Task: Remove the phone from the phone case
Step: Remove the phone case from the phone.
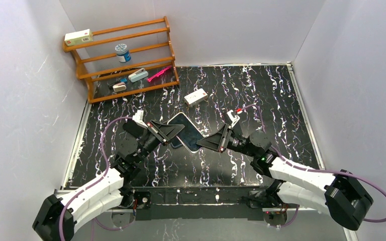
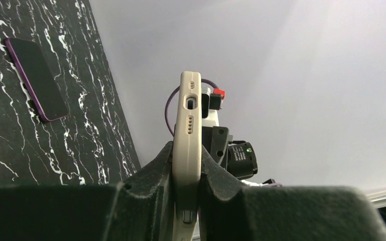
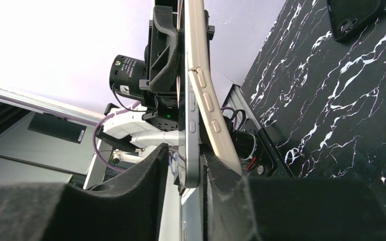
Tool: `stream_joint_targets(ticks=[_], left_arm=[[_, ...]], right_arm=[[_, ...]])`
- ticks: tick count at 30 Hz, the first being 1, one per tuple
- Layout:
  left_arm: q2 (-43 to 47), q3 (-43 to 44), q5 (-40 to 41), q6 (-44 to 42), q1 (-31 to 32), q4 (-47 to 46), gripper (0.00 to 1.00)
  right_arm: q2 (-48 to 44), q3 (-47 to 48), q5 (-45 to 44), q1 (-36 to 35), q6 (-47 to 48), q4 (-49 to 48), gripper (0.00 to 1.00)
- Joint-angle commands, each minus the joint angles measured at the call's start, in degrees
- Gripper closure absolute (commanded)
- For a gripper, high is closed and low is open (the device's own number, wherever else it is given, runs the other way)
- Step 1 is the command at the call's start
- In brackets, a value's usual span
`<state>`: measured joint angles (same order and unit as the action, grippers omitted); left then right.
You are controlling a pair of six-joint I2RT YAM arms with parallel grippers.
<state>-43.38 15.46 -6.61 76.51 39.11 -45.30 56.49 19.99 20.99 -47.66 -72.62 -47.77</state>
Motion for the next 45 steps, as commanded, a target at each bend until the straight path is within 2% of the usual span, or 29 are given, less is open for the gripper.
stream_joint_targets(ticks=[1,3,4,6,8,11,15,28,42,45], left_arm=[[0.36,2.9,-7.56,0.29,0.7,-4.97,1.0],[0.95,2.56,-7.62,-0.63,0.7,-4.97,1.0],[1.26,2.29,-7.47,-1.04,0.7,-4.97,0.96],[1.45,1.44,-7.0,-1.98,0.7,-4.93,0.82],[1.54,0.72,-6.32,-2.56,0.7,-4.95,0.61],[1.81,-0.17,-5.01,-3.89,0.68,-4.88,0.42],[1.35,-0.01,-5.77,-6.86,0.7,-4.71,0.3],[-4.31,0.0,-8.19,-12.4,2.33,-4.54,0.27],[-4.83,-0.09,-9.05,-14.74,3.44,-4.62,0.29],[-4.8,-0.21,-8.97,-15.05,3.57,-4.62,0.32]], right_arm=[[0.98,4.22,-2.12,-0.02,2.48,-4.58,0.69],[1.53,4.88,-2.02,-0.04,2.26,-5.29,0.77],[1.71,5.27,-1.85,-0.04,2.11,-5.5,0.82],[1.79,6.02,-1.89,-0.06,1.75,-5.58,0.91],[1.38,6.41,-2.54,-0.06,1.52,-5.58,0.97],[-0.09,6.64,-4.66,-0.05,1.71,-4.54,0.99],[-2.22,6.82,-8.13,-0.05,2.22,-2.47,0.99],[-2.0,7.26,-10.96,-0.01,1.52,-4.09,0.99],[-3.32,7.79,-14.5,-0.01,2.84,-2.97,0.99],[-3.89,8.13,-15.2,0.05,3.21,-2.33,0.99]])
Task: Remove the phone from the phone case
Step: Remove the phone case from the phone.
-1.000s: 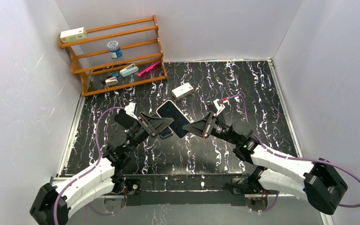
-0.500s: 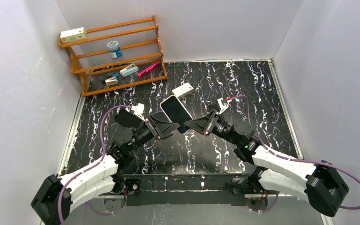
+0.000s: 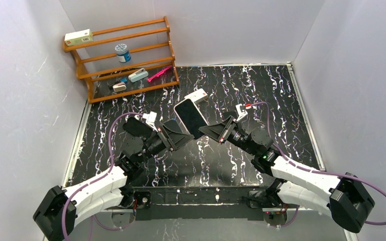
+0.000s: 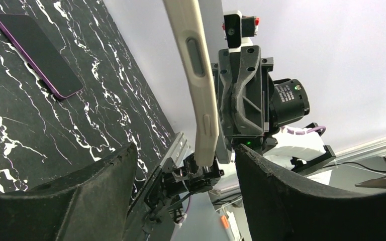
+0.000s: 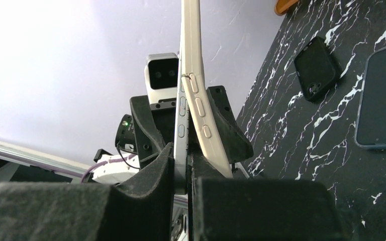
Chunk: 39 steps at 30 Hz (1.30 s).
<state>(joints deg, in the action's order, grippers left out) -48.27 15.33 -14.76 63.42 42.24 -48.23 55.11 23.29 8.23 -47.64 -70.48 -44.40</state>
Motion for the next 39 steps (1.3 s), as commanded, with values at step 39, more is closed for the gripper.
stream_joint_targets(ticks=[39], left_arm=[[-3.94,3.21,9.08,1.91,1.88,-3.31,0.42]], right_arm=[[-1.98,3.11,4.7,0.02,-0.42,-1.77,0.99]])
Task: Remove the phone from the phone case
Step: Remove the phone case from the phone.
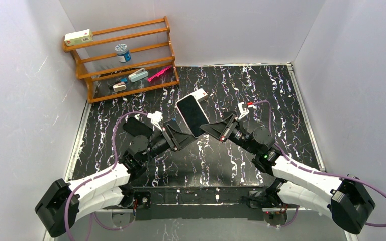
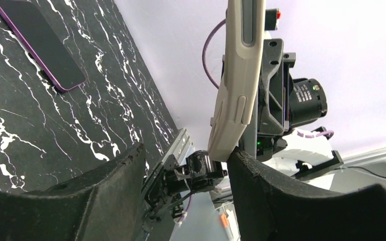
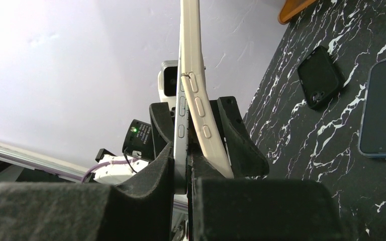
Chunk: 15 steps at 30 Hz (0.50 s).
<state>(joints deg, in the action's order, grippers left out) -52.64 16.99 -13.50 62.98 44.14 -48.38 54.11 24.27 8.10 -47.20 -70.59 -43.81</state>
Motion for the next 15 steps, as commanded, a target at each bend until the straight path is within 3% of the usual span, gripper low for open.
stream_joint_targets(ticks=[1,9,15], left_arm=[[0.48,1.42,8.49,3.09,-0.02,-3.35,0.43],[0.5,-0.23,14.99,7.33,0.0,-5.51,0.49],[-1.43,0.62,14.13,7.12,-0.02,-7.84,0.64]], right_arm=[[-1.1,2.0,5.26,-0.49,-0.11,-1.61,0.99],[-1.29,2.06,10.56,-0.48,1.02,3.25,0.99],[-1.56,2.09,11.58,-0.5,1.05,4.17,0.99]])
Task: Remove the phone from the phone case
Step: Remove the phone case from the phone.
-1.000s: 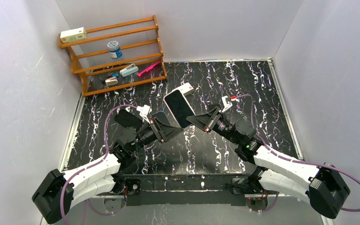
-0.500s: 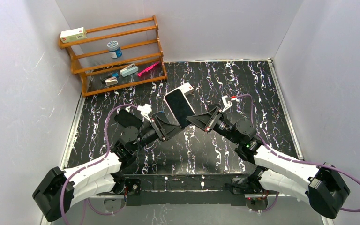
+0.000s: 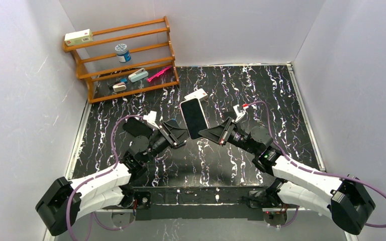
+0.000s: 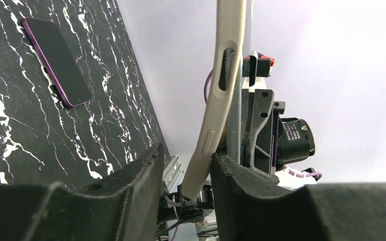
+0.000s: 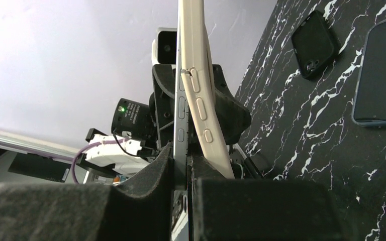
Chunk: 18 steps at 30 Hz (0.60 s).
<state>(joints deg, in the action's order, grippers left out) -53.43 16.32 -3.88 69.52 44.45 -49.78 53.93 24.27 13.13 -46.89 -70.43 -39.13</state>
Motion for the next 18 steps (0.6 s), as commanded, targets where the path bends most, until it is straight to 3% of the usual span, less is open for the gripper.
stream_joint_targets(ticks=[1,11,15,18], left_arm=[[-1.01,1.53,4.02,0.5,-0.28,-6.7,0.68],[-4.4,1.35,-2.03,-0.91,-0.32,-11.89,1.0],[-4.2,-0.01,-0.65,-5.76,-0.28,-10.8,1.0],[-3.1,-0.1,4.54,-11.38,-0.32,-1.76,1.0]], right_arm=[[-1.29,2.45,6.8,-0.81,1.03,-0.5,0.99],[0.0,4.08,7.13,-0.67,1.09,-2.77,0.99],[0.3,5.83,7.36,-0.69,0.91,-3.07,0.99],[-0.23,6.88,6.97,-0.74,1.36,-1.99,0.99]])
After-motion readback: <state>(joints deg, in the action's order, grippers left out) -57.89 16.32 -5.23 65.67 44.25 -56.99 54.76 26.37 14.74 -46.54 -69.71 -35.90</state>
